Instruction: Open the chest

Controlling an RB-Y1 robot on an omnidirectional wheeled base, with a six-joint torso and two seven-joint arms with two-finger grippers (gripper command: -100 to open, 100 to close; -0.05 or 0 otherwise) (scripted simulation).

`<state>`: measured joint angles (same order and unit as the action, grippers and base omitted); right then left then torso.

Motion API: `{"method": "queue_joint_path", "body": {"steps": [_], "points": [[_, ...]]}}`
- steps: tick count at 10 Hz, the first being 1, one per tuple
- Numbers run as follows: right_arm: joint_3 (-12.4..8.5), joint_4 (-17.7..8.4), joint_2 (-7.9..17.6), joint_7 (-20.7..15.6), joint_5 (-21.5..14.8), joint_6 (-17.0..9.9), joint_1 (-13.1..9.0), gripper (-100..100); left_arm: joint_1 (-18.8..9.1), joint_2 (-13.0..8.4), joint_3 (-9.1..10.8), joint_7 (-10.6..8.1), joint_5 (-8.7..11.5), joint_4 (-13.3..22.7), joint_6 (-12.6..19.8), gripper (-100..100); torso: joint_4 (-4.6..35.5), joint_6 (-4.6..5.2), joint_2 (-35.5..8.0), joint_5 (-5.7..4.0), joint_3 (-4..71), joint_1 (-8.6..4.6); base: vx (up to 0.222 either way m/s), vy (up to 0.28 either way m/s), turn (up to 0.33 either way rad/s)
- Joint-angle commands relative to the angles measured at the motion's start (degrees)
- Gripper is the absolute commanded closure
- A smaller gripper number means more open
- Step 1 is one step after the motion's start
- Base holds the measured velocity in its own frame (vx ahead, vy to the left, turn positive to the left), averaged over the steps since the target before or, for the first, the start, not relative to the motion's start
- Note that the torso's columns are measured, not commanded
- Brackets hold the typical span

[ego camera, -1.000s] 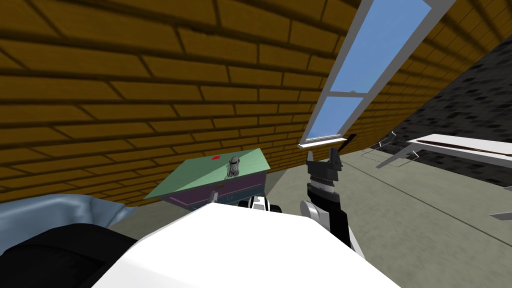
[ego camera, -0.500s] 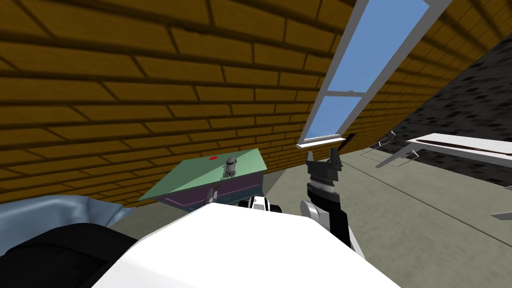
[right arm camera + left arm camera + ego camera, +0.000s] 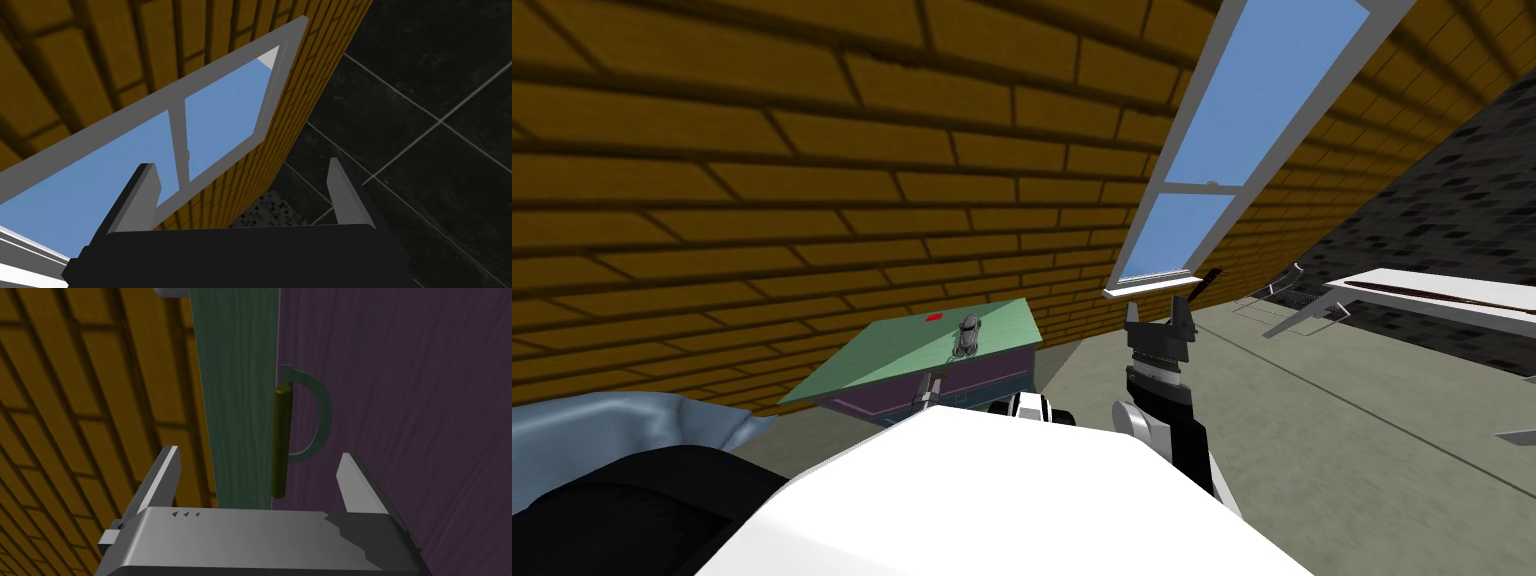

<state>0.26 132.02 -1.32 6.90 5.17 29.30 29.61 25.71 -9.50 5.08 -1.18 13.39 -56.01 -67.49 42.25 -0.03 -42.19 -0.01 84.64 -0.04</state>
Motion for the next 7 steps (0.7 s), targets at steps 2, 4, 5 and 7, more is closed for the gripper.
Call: {"method": "queue_joint_path", "body": {"steps": [2, 4, 5, 7], "points": [[0.00, 0.00, 0.01, 0.00, 0.00, 0.00, -0.01, 0, -1.22, 1.52, -0.53, 0.88, -0.56, 3.19, -2.23, 100, 0.07, 0.04, -0.22, 0.06, -0.15, 0.16, -0.020, 0.020, -0.041], [0.00, 0.00, 0.01, 0.00, 0.00, 0.00, -0.02, 0, -1.06, 1.52, -0.52, 0.79, -0.53, 2.88, -1.88, 100, 0.09, 0.04, -0.25, -0.03, -0.17, -0.02, -0.027, 0.032, -0.006], [0.00, 0.00, 0.00, 0.00, 0.00, 0.00, -0.01, 0, 0.68, 0.83, -0.59, 0.08, -0.27, 1.47, -2.05, 100, 0.05, -0.02, -0.10, -0.07, -0.07, -0.04, -0.050, -0.064, -0.011], [0.01, 0.00, -0.01, 0.00, 0.00, 0.00, -0.02, 0, 2.49, 0.02, -0.53, -0.70, 0.06, -0.14, -1.98, 100, 0.11, -0.10, -0.38, -0.15, -0.18, -0.17, -0.103, -0.090, 0.018]]}}
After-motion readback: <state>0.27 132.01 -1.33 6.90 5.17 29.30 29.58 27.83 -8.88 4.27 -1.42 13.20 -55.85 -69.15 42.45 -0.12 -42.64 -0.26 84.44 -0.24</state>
